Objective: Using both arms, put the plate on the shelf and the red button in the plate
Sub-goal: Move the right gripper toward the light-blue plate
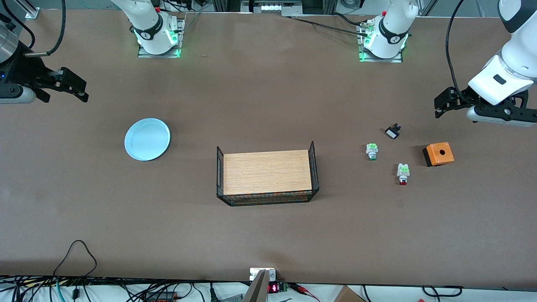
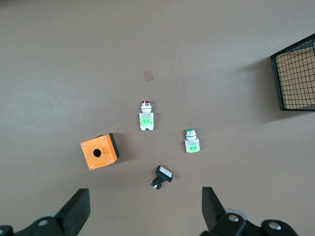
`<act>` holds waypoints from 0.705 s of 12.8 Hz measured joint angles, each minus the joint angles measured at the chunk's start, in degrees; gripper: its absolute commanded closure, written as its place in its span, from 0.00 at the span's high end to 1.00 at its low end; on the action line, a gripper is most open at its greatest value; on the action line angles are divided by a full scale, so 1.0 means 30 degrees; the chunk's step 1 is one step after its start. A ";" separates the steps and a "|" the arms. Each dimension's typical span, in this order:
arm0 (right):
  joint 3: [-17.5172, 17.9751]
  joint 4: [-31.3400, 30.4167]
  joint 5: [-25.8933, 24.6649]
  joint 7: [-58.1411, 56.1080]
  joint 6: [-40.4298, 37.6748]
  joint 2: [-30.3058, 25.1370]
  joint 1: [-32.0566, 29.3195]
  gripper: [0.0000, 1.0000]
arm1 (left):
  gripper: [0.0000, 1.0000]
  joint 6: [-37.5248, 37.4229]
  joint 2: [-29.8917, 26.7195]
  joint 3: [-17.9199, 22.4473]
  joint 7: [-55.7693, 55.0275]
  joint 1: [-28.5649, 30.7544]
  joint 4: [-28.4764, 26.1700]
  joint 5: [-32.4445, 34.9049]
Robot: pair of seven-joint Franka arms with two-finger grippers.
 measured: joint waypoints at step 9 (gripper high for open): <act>0.0037 -0.1045 0.0013 -0.0092 -0.0271 0.0487 0.0151 1.00 | 1.00 -0.0073 0.0000 0.0001 0.0000 0.0003 0.0001 0.0000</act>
